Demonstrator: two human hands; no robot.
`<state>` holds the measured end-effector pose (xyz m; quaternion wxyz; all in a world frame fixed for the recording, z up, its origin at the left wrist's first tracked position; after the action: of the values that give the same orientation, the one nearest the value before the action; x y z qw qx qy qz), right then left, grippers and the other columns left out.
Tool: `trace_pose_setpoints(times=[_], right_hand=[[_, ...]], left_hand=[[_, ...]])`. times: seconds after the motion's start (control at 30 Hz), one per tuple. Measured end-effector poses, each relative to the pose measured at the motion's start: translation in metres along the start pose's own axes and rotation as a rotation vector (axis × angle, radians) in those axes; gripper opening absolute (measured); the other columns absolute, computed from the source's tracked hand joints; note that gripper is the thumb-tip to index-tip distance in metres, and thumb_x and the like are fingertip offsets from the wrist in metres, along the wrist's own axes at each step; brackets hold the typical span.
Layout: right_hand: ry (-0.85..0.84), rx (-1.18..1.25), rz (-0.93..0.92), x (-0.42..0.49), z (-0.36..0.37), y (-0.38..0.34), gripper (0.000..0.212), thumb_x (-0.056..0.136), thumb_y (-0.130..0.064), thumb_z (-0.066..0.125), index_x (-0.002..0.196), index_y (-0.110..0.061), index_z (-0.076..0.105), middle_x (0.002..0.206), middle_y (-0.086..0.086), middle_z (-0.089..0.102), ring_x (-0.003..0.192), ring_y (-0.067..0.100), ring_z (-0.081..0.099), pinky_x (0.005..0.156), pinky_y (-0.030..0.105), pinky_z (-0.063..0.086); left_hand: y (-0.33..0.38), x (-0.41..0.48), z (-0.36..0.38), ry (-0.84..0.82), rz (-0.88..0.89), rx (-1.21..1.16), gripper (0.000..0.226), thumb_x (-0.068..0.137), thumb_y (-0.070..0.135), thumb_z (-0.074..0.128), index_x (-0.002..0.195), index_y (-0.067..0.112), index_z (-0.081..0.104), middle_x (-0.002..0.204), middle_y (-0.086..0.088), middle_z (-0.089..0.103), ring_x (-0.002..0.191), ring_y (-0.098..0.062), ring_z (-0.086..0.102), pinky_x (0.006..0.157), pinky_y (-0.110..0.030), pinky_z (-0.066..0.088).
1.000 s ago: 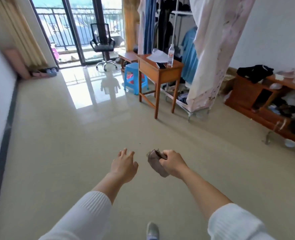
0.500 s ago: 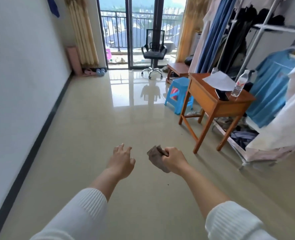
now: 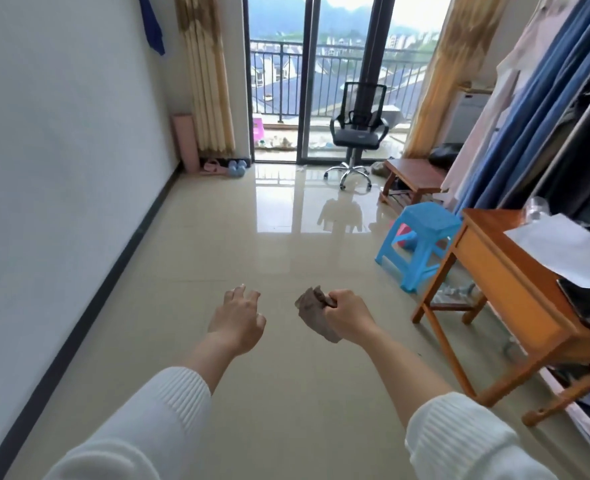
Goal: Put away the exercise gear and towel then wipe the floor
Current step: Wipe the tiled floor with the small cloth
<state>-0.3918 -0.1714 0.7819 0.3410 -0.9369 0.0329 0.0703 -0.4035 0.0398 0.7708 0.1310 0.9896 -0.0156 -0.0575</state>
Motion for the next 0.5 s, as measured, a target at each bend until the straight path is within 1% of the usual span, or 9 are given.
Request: trace_pose_setpoints(times=[0.13,0.33,0.4,0.5], right_hand=[[0.000,-0.009,-0.012,0.116,-0.010,-0.020,0.026,0.081,-0.009,0.046,0.056,-0.015,0.041,0.062,0.003,0.050,0.064,0.024,0.046,0.049,0.029,0.029],[-0.046,-0.084,-0.089,0.307,-0.020,-0.041,0.022,0.079,-0.010,0.045,0.058,-0.016,0.041,0.066,0.004,0.054,0.065,0.023,0.047,0.050,0.028,0.031],[-0.058,-0.091,-0.114,0.378,-0.026,-0.048,0.022,0.078,-0.008,0.045,0.057,-0.015,0.040,0.063,0.003,0.051,0.063,0.023,0.046,0.049,0.028,0.030],[-0.073,-0.048,-0.105,0.479,-0.038,-0.059,0.027,0.079,-0.004,0.043,0.056,-0.016,0.034,0.057,0.001,0.042,0.056,0.019,0.037,0.048,0.028,0.024]], left_hand=[[-0.003,0.110,-0.019,0.015,-0.013,-0.012,0.051,0.094,0.028,0.041,0.144,0.017,0.033,0.155,-0.012,0.023,0.142,-0.027,0.019,0.109,-0.042,0.031],[-0.009,0.295,-0.025,0.052,-0.053,-0.049,0.052,0.094,0.029,0.041,0.144,0.018,0.033,0.154,-0.010,0.025,0.141,-0.026,0.021,0.107,-0.042,0.031],[-0.011,0.363,-0.023,0.048,-0.079,-0.055,0.051,0.095,0.030,0.041,0.144,0.018,0.033,0.154,-0.010,0.025,0.141,-0.026,0.021,0.107,-0.042,0.032],[-0.014,0.456,-0.028,0.028,-0.133,-0.075,0.051,0.094,0.030,0.041,0.144,0.018,0.033,0.153,-0.010,0.026,0.140,-0.026,0.023,0.107,-0.041,0.032]])
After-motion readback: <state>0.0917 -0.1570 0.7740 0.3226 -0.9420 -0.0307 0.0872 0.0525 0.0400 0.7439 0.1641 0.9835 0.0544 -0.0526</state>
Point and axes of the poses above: each hand's wrist, its own x-axis towards the middle knuckle, its own z-axis out of the palm, y = z × x, the point moved 5 cm from there along x, towards the middle knuckle
